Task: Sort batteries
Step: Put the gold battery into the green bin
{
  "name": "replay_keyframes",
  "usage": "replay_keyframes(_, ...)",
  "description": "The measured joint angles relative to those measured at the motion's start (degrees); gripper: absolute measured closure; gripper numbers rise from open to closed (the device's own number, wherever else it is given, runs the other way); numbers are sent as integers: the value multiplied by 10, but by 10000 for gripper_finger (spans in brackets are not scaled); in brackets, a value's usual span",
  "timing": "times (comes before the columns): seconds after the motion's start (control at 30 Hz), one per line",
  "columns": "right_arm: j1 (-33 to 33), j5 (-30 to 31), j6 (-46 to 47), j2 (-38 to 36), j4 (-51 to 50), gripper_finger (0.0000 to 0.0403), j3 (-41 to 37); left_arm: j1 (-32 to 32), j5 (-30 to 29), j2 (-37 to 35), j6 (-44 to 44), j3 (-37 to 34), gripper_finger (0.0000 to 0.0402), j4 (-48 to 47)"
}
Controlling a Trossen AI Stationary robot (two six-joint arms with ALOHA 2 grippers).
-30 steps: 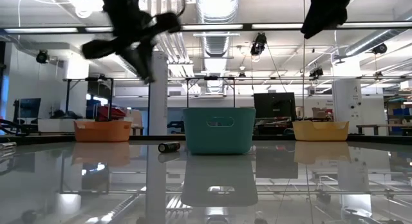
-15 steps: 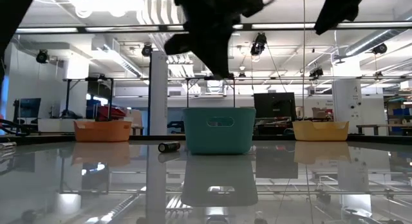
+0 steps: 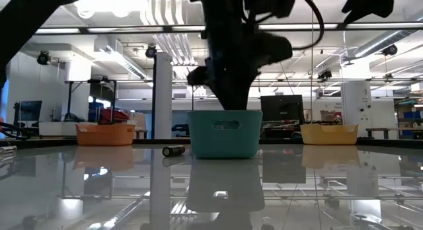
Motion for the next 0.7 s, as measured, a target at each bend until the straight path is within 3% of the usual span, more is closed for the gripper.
replay_keyframes(0.4,0,-18,0,-2,4,239,-26,11,-19,23,14,-21,398,6)
replay_keyframes(0.7,0,-34,6,-1,4,223,-41,21,-21,35,37,-22,393,0)
